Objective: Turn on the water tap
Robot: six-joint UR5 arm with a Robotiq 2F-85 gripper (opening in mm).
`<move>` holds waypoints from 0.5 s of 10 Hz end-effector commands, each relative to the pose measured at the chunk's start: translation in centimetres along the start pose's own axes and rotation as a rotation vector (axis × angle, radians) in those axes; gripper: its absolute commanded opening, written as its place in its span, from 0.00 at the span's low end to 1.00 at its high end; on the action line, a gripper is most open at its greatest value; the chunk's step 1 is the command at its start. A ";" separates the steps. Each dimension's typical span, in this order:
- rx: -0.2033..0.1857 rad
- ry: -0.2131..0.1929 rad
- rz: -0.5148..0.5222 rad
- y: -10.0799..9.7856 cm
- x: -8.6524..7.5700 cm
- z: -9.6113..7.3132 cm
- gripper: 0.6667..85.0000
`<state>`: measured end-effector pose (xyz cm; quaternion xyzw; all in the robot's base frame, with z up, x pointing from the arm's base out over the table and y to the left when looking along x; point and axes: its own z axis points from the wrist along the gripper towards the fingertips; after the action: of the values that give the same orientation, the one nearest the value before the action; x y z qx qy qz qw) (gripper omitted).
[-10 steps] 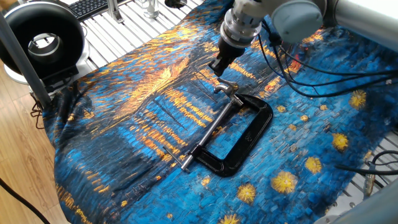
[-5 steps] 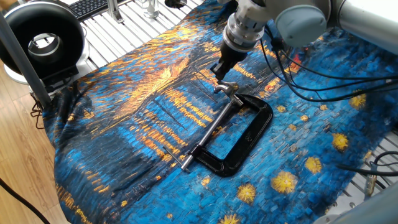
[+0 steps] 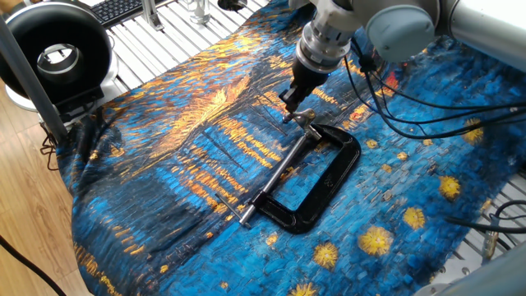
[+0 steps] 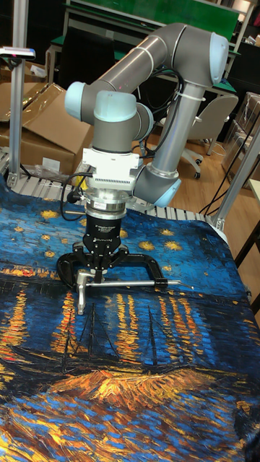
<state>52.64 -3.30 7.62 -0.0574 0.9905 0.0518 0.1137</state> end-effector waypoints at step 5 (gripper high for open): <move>-0.022 0.030 0.000 0.6 1.1 0.1 0.00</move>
<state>51.76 -3.08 7.20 -0.0623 0.9914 0.0549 0.1012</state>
